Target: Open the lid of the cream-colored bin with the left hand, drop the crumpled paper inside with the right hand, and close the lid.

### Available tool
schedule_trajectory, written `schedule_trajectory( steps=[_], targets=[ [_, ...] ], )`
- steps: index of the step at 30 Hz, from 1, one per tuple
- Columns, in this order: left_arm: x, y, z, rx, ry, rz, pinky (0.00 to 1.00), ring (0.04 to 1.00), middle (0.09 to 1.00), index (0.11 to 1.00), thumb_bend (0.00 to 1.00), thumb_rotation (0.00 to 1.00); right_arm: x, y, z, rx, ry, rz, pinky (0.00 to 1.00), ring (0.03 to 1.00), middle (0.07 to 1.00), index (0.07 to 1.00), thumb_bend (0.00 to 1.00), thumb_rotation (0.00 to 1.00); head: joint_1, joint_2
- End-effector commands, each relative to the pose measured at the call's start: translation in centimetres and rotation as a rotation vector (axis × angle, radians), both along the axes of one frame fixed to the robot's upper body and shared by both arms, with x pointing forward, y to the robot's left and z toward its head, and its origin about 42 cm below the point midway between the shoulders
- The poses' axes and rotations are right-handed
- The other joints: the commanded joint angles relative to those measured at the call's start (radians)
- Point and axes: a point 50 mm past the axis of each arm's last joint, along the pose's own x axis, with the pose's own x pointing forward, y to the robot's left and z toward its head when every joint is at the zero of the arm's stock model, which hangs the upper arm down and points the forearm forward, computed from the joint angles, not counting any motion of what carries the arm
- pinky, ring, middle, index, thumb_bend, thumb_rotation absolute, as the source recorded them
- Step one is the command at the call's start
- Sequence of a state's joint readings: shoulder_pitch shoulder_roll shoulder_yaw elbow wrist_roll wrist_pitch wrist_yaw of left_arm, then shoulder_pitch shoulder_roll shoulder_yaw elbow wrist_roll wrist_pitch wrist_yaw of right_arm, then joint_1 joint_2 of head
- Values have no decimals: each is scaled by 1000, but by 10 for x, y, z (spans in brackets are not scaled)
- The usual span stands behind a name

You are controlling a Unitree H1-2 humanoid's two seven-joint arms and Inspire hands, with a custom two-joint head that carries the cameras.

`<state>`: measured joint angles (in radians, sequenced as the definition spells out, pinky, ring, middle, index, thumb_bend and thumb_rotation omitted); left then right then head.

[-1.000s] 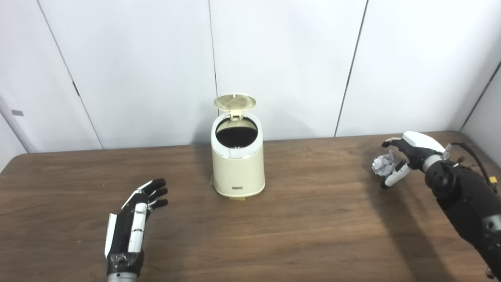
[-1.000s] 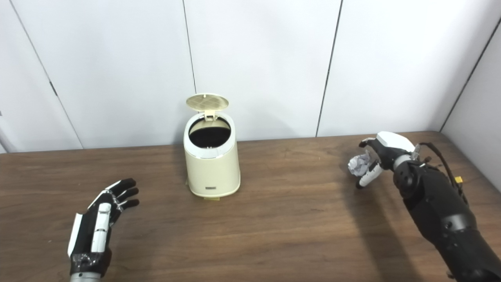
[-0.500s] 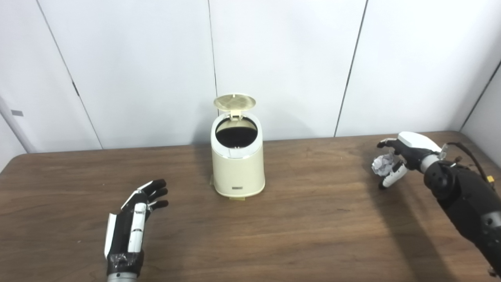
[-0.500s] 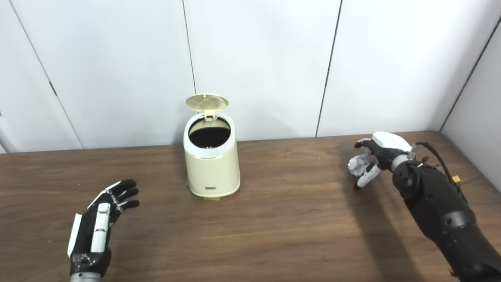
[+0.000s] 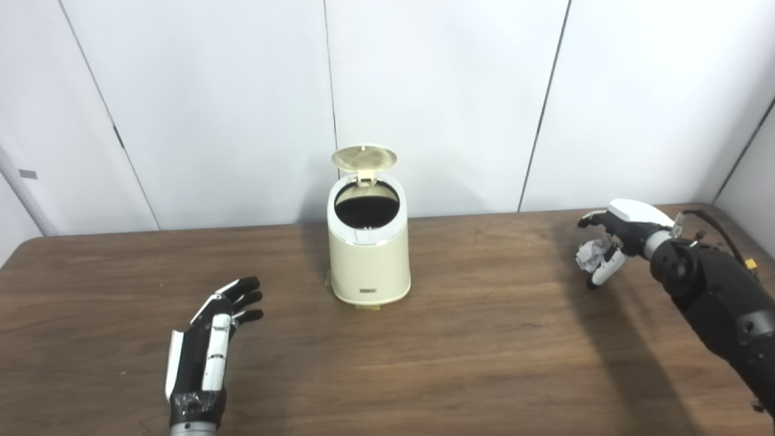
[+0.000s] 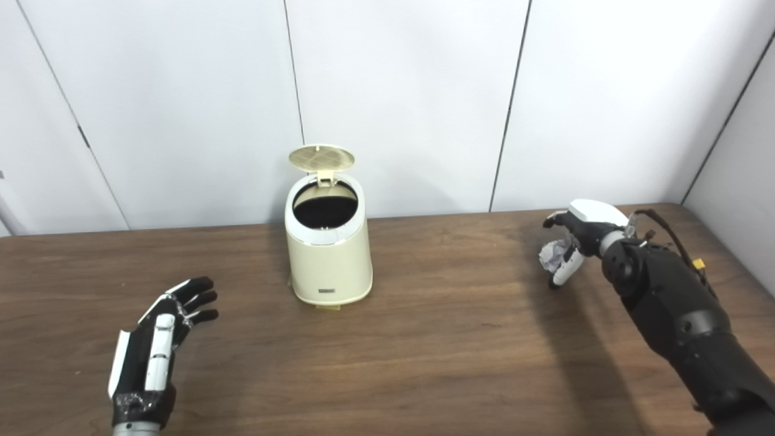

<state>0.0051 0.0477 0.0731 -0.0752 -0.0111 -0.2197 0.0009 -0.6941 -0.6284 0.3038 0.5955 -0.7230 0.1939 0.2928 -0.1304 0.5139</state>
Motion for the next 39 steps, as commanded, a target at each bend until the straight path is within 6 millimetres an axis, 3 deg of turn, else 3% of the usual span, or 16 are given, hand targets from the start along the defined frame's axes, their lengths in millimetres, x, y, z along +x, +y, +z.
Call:
schedule_trajectory(
  steps=[1, 3, 7, 8, 10, 12, 15, 19, 31, 35, 39],
  targets=[
    [2, -2, 15, -2, -70, -7, 700, 775, 792, 778, 398, 898, 12, -7, 43, -22, -110, 2, 670, 802, 867, 796, 839, 80, 0, 2],
    [2, -2, 15, -4, -65, -4, 701, 775, 793, 778, 403, 898, 12, -7, 43, -23, -126, 0, 641, 774, 832, 765, 828, 41, 2, 5],
    [1, -1, 16, -9, -62, 4, 696, 776, 793, 773, 426, 889, 13, -5, 41, -82, -176, -10, 429, 554, 645, 691, 817, 1, -1, 5],
    [1, -1, 16, -6, -64, 6, 689, 772, 791, 770, 430, 888, 15, -5, 40, -111, -176, -22, 399, 509, 568, 671, 695, 0, -2, 5],
    [1, -1, 17, -4, -65, 6, 683, 769, 789, 768, 427, 889, 17, -3, 38, -153, -176, -52, 426, 518, 483, 582, 574, 0, -3, 6],
    [1, -1, 17, -6, -66, 5, 682, 769, 792, 772, 417, 894, 19, -3, 37, -163, -186, -68, 447, 521, 487, 509, 539, 0, -4, 7],
    [2, 0, 17, -10, -66, 4, 679, 766, 788, 769, 425, 884, 17, 1, 36, -164, -213, -104, 435, 520, 522, 482, 526, 0, -6, 7],
    [2, 1, 18, -7, -69, 6, 672, 762, 783, 764, 428, 875, 15, 4, 37, -183, -219, -129, 356, 458, 470, 490, 530, 0, -9, 7],
    [3, 2, 16, 12, -74, 3, 655, 760, 788, 766, 426, 889, 12, 3, 35, -187, -244, -128, 369, 465, 491, 486, 530, 0, -12, 8],
    [4, 1, 16, 12, -70, 4, 649, 761, 786, 761, 425, 888, 5, 13, 45, -193, -271, -100, 307, 413, 449, 499, 530, 0, -12, 7],
    [5, 0, 15, 3, -68, -1, 656, 767, 788, 762, 439, 873, -1, 22, 57, -126, -284, -74, 365, 464, 484, 489, 530, 0, -13, 5]
  ],
)
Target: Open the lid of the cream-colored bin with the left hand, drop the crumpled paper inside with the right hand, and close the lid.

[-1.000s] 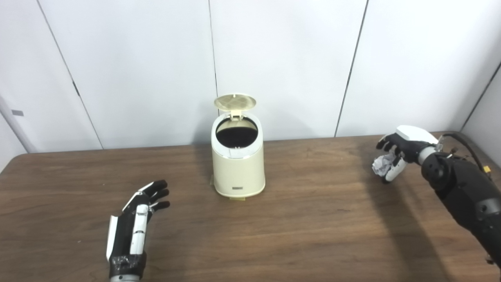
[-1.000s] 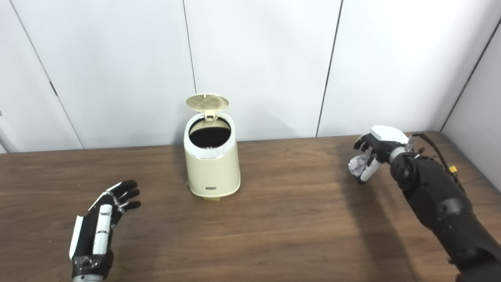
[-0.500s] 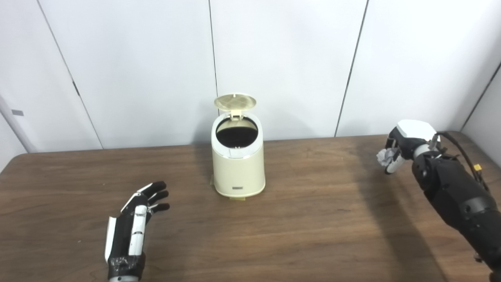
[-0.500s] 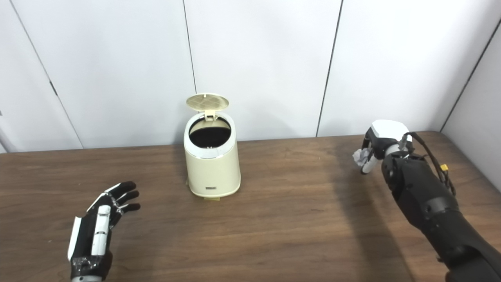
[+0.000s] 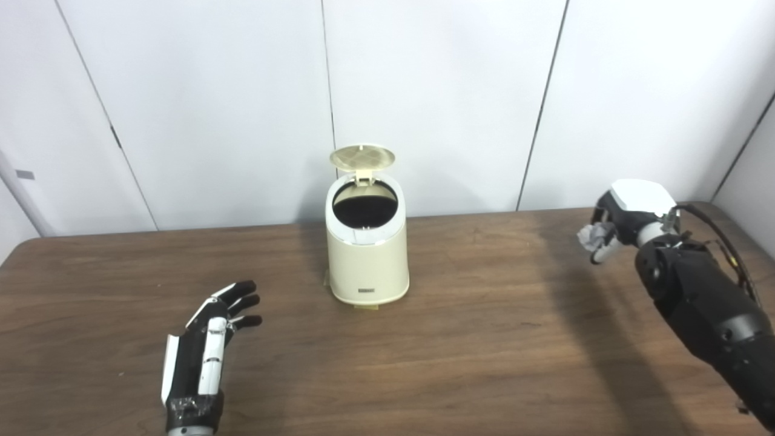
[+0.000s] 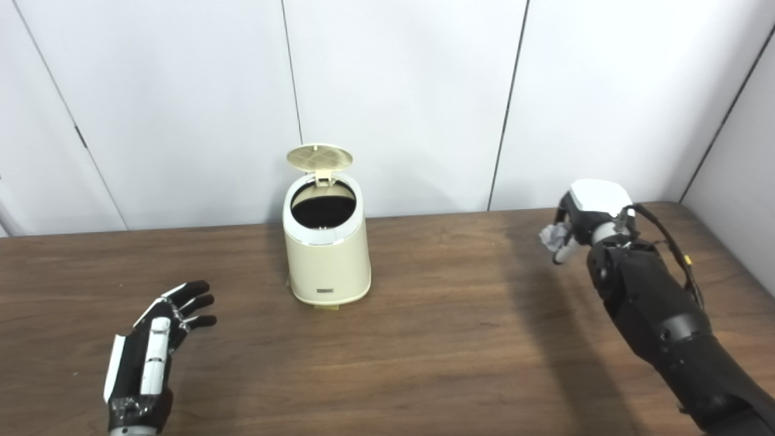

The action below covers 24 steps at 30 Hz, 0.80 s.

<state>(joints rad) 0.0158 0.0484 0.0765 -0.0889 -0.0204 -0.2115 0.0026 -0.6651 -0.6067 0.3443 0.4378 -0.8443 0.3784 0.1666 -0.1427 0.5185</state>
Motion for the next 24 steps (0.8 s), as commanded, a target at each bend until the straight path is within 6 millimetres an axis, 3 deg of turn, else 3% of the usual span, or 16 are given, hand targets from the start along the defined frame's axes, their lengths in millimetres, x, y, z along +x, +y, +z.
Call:
schedule_trajectory(
  steps=[1, 4, 10, 13, 16, 19, 21, 24],
  targets=[
    [8, -2, 14, 13, -71, -8, 656, 766, 787, 762, 443, 872, 4, -3, 46, 28, -104, 8, 368, 466, 475, 491, 530, 0, -2, 0],
    [8, -2, 14, 9, -65, -7, 663, 762, 786, 763, 445, 866, -4, 12, 60, 69, -162, 61, 349, 443, 438, 497, 530, 0, 0, 1],
    [9, -2, 14, 20, -66, -10, 668, 767, 787, 763, 438, 871, -23, 35, 83, 77, -229, 210, 391, 478, 461, 489, 531, 0, -2, 2],
    [9, -2, 14, 13, -65, -16, 672, 768, 788, 766, 435, 864, -36, 53, 96, 50, -288, 354, 440, 519, 532, 465, 522, 0, -4, 1],
    [9, -3, 14, 10, -64, -15, 669, 768, 789, 768, 424, 865, -47, 67, 108, -4, -324, 465, 487, 537, 546, 454, 520, 0, -4, 1],
    [11, -5, 13, 14, -69, -16, 664, 764, 785, 765, 409, 870, -56, 79, 121, -28, -332, 506, 392, 428, 474, 477, 530, 0, -4, -1],
    [11, -6, 13, 12, -70, -18, 661, 762, 785, 767, 413, 864, -63, 90, 131, -34, -324, 525, 332, 403, 472, 481, 531, 0, -3, -2],
    [12, -7, 13, 18, -75, -23, 659, 759, 785, 768, 417, 865, -71, 106, 144, -87, -308, 575, 325, 388, 444, 483, 532, 0, -4, -4]
  ],
)
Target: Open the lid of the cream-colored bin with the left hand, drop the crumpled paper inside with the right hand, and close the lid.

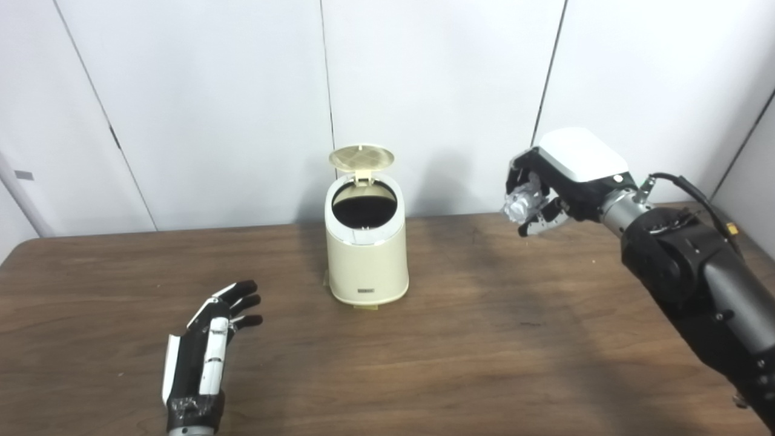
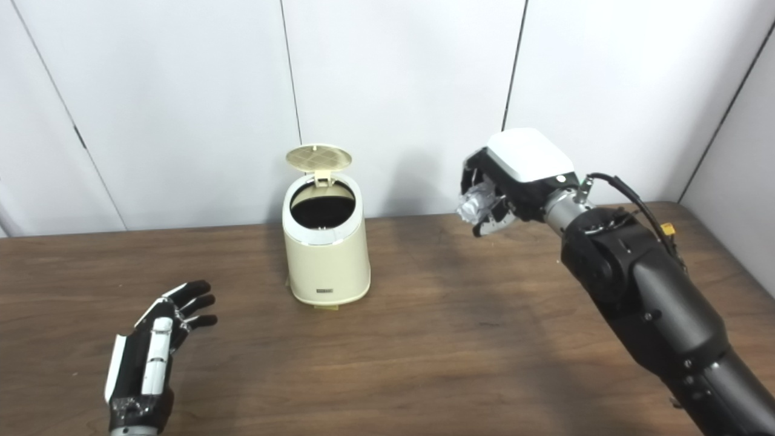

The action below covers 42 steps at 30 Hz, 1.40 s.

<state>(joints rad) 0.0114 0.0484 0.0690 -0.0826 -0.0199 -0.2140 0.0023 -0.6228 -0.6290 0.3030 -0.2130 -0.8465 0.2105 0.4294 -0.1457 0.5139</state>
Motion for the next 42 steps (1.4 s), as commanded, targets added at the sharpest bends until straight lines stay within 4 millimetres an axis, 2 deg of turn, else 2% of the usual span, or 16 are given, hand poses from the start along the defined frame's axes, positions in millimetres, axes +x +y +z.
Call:
schedule_trajectory(
  steps=[1, 4, 7, 9, 10, 11, 12, 14, 16, 18, 20, 23, 26, 32, 37, 42],
  targets=[
    [11, -4, 13, 19, -77, -15, 658, 758, 785, 768, 418, 866, -3, 12, 44, -47, -118, 40, 319, 376, 433, 483, 532, 0, -1, 0],
    [13, -5, 10, 25, -79, -17, 660, 761, 789, 771, 427, 853, -8, 28, 51, -65, -160, 101, 252, 313, 405, 479, 529, 0, 1, -7],
    [16, -7, 8, 45, -75, -29, 665, 766, 796, 776, 415, 865, -12, 46, 51, -9, -181, 131, 258, 362, 439, 496, 521, 0, 3, -14],
    [17, -8, 6, 54, -65, -34, 672, 771, 802, 779, 400, 877, -13, 59, 51, -10, -198, 147, 339, 464, 489, 462, 518, 0, 3, -17],
    [18, -9, 5, 47, -59, -36, 673, 772, 802, 778, 405, 881, -14, 66, 51, -14, -213, 159, 386, 477, 503, 453, 517, 0, 2, -19],
    [19, -10, 4, 37, -55, -38, 686, 777, 803, 778, 407, 867, -15, 71, 51, -16, -226, 168, 489, 491, 513, 444, 516, 0, 1, -20],
    [19, -10, 3, 31, -50, -38, 694, 780, 803, 778, 407, 858, -15, 77, 51, -18, -237, 179, 546, 495, 517, 438, 515, 0, -2, -22],
    [20, -10, 1, 26, -45, -37, 698, 779, 800, 780, 404, 852, -15, 84, 50, -25, -246, 194, 592, 490, 524, 433, 515, 0, -3, -25],
    [21, -11, 0, 22, -45, -41, 705, 781, 800, 782, 409, 852, -14, 93, 49, -16, -238, 215, 523, 463, 537, 440, 515, 0, -2, -27],
    [22, -12, 0, 22, -46, -43, 703, 781, 802, 782, 404, 856, -13, 103, 48, -12, -225, 225, 361, 443, 558, 448, 512, 0, -1, -29],
    [23, -12, 0, 33, -49, -39, 700, 777, 799, 780, 397, 868, -12, 112, 47, -7, -221, 237, 322, 429, 560, 453, 511, 0, -1, -31],
    [23, -13, -1, 50, -47, -35, 689, 772, 797, 778, 399, 882, -7, 123, 47, 0, -207, 258, 329, 429, 553, 456, 513, 0, 2, -37],
    [24, -14, -3, 58, -48, -37, 678, 771, 802, 778, 415, 894, -2, 131, 45, -5, -208, 273, 284, 406, 543, 469, 514, 0, 8, -51],
    [23, -17, -5, 39, -45, -42, 700, 781, 809, 785, 401, 883, 9, 147, 43, -7, -171, 270, 271, 418, 546, 464, 514, 0, 15, -57],
    [22, -18, -5, 25, -41, -40, 689, 771, 798, 777, 404, 849, 22, 155, 39, -5, -180, 268, 246, 403, 523, 471, 517, 0, 18, -59],
    [21, -20, -6, 30, -45, -44, 694, 777, 805, 785, 382, 862, 35, 160, 36, -3, -172, 274, 277, 415, 516, 470, 518, 0, 22, -61]
  ],
)
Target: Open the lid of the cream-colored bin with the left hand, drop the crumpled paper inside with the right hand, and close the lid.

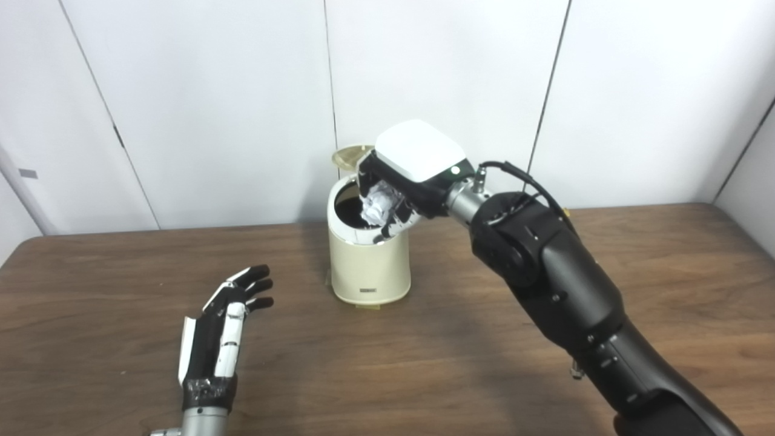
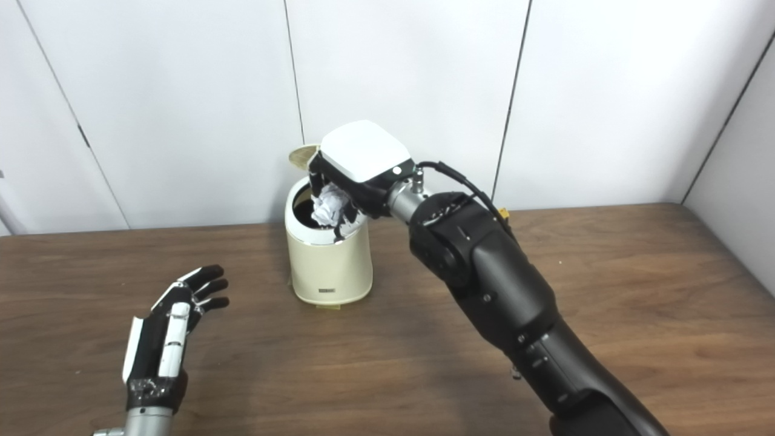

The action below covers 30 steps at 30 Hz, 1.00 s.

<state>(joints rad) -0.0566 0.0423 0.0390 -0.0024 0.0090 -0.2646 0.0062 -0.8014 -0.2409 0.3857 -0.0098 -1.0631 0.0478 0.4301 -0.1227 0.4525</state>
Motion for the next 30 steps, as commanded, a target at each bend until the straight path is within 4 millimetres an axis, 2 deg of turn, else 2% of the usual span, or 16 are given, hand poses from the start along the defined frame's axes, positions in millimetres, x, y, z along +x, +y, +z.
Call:
schedule_trajectory(
  steps=[1, 7, 12, 20, 25, 30],
  targets=[
    [-1, -5, -5, 13, -10, -3, 695, 775, 805, 785, 381, 863, 5, 7, 34, 30, -107, 25, 280, 415, 508, 470, 519, 0, -1, 1],
    [-2, -6, -5, 16, -13, -5, 702, 778, 807, 785, 379, 859, 18, 11, 29, 35, -110, 3, 243, 399, 481, 493, 520, 0, 2, 0],
    [-3, -6, -5, 24, -4, -4, 711, 785, 809, 784, 401, 865, 24, 11, 26, 27, -128, 10, 270, 393, 481, 475, 520, 0, 3, -1],
    [-2, -6, -6, 20, 5, -6, 726, 798, 813, 784, 410, 854, 32, 10, 10, 74, -180, 27, 258, 373, 475, 487, 518, 0, 4, -1],
    [-2, -5, -7, 22, 7, -3, 714, 791, 808, 778, 396, 846, 30, 10, 2, 89, -184, 36, 276, 409, 544, 477, 513, 0, 2, 0],
    [-3, -5, -7, 23, 22, -5, 723, 799, 812, 786, 402, 849, 26, 12, -5, 40, -240, 60, 301, 409, 565, 461, 510, 0, 0, 2]
  ],
)
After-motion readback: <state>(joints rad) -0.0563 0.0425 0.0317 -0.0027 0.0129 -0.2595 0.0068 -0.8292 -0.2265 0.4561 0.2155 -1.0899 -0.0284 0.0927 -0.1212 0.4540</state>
